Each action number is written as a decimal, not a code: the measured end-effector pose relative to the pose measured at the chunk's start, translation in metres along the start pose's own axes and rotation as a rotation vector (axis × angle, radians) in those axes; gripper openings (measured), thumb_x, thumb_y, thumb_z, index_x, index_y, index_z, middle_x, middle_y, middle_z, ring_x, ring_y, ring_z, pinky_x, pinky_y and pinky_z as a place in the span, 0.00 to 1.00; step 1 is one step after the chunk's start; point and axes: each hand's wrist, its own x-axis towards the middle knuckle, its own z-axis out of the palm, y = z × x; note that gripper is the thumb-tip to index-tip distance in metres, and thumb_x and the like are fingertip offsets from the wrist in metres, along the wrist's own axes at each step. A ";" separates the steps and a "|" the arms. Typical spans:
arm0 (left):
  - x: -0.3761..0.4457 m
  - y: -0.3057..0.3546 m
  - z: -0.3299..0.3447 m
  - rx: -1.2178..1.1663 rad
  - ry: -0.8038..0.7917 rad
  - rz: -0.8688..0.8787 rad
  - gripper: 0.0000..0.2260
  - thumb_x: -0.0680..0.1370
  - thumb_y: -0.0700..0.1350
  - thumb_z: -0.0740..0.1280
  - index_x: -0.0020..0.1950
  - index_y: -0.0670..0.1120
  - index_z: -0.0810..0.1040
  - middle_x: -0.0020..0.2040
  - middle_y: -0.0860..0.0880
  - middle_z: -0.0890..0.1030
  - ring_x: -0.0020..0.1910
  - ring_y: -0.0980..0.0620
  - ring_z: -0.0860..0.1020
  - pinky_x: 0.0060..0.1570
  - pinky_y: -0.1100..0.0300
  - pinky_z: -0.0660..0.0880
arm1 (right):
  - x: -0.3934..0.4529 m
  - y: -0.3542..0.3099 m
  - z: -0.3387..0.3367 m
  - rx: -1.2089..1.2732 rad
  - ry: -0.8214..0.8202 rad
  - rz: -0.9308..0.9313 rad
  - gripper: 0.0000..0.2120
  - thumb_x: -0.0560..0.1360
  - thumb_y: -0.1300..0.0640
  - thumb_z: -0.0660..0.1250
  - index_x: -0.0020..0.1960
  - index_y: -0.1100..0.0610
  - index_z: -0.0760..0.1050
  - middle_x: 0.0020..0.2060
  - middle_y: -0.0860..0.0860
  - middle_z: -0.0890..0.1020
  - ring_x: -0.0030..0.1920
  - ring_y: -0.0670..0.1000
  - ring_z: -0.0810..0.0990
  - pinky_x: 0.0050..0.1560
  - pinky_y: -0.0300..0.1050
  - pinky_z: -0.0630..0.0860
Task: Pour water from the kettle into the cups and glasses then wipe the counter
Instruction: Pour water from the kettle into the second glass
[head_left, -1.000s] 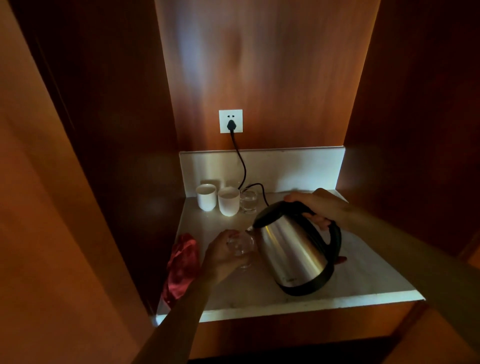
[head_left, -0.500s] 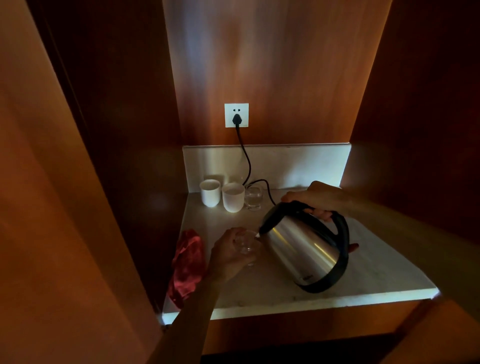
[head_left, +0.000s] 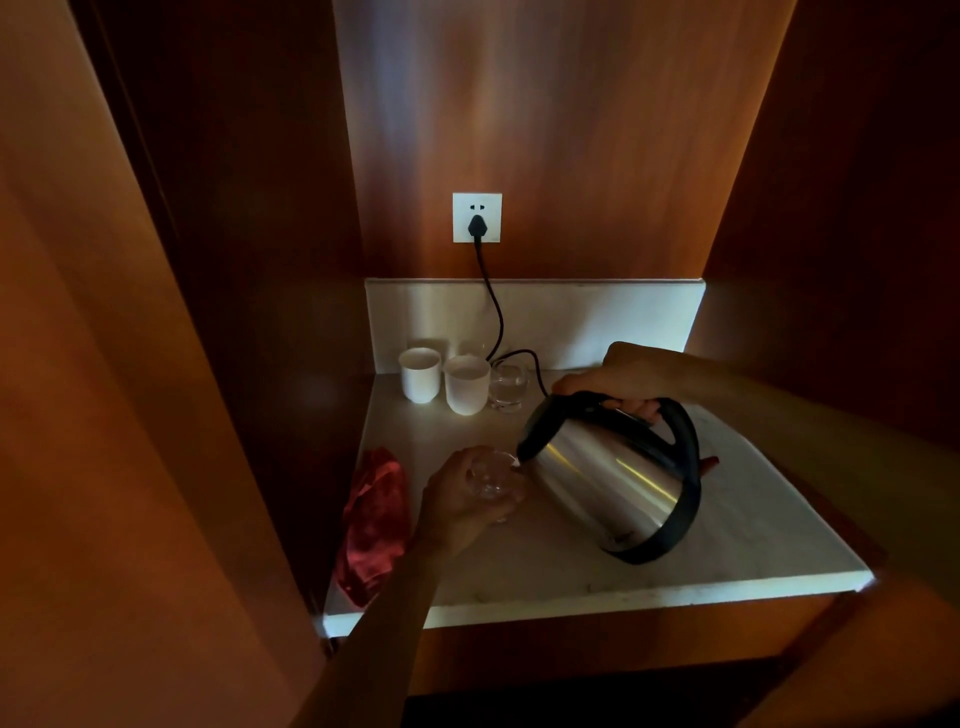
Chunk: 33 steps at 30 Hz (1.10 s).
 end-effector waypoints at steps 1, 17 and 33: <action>0.000 -0.001 0.000 0.011 0.001 -0.004 0.26 0.63 0.43 0.84 0.57 0.54 0.80 0.51 0.55 0.85 0.46 0.64 0.83 0.35 0.72 0.77 | -0.001 -0.001 -0.001 -0.013 0.004 -0.003 0.27 0.71 0.34 0.72 0.30 0.56 0.71 0.20 0.50 0.68 0.19 0.49 0.64 0.28 0.39 0.66; 0.003 -0.006 -0.001 0.091 0.029 -0.013 0.29 0.59 0.59 0.82 0.58 0.60 0.79 0.52 0.61 0.84 0.50 0.62 0.83 0.50 0.57 0.83 | 0.005 -0.012 -0.006 -0.095 -0.044 -0.018 0.27 0.72 0.35 0.73 0.32 0.57 0.72 0.21 0.52 0.68 0.19 0.50 0.64 0.26 0.38 0.66; -0.002 -0.001 0.002 0.003 0.019 -0.060 0.26 0.63 0.48 0.84 0.57 0.57 0.80 0.49 0.69 0.83 0.49 0.68 0.82 0.54 0.57 0.82 | 0.008 -0.032 -0.007 -0.212 -0.047 -0.006 0.29 0.72 0.33 0.73 0.35 0.59 0.74 0.21 0.52 0.71 0.19 0.50 0.66 0.27 0.39 0.69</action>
